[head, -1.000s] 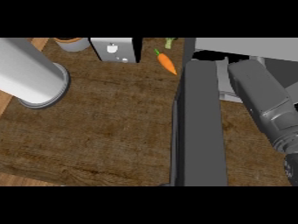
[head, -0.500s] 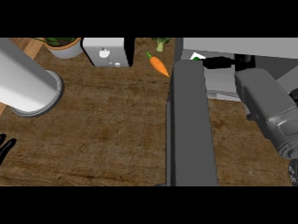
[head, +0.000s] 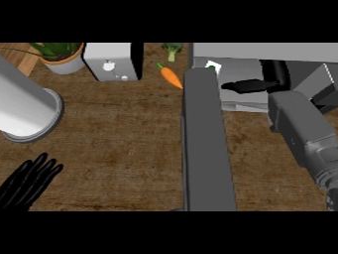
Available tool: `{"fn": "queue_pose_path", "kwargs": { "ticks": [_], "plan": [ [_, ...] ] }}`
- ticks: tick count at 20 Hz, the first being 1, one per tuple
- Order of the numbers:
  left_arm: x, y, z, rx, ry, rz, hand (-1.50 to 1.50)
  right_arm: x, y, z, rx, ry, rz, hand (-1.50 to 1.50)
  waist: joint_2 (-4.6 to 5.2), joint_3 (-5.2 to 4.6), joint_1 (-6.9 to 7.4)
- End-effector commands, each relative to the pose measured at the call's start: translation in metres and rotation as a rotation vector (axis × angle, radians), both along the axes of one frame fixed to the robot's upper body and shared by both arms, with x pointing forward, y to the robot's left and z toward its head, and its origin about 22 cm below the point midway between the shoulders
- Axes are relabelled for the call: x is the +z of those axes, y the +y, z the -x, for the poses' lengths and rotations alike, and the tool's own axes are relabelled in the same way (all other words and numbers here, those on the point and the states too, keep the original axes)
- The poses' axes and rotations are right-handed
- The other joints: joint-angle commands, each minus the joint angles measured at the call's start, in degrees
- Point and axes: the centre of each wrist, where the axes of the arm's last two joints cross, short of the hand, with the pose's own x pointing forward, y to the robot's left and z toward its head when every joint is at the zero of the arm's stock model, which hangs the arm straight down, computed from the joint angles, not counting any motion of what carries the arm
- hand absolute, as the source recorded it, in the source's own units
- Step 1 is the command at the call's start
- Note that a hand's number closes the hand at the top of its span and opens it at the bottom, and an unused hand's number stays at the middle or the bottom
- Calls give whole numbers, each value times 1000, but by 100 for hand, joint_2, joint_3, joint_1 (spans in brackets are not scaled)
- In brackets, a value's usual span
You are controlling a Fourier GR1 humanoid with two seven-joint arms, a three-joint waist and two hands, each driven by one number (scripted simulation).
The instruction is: Pick up the milk, place it into the microwave and close the microwave
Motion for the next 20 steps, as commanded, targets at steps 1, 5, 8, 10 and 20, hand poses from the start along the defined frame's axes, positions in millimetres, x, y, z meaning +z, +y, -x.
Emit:
{"fn": "queue_pose_path", "kwargs": {
  "ticks": [1,5,8,10,20],
  "plan": [
    [-13,-13,6,-86,56,-34,-150,-35,-5,20,93,22,-141,-150,-76,-4,-104],
    [-8,-21,-13,-114,28,-83,-150,-61,22,33,146,43,-252,-150,-105,-8,-181],
    [-32,-32,-23,-120,25,-87,-150,-89,23,55,184,56,-286,-150,-154,-18,-288],
    [-34,-38,-29,-139,19,-110,-150,-104,31,66,181,69,-311,-150,-162,-18,-308],
    [-46,-73,-58,-138,21,-164,150,-176,-5,157,106,182,-215,-150,-242,-34,-579]
  ]
}}
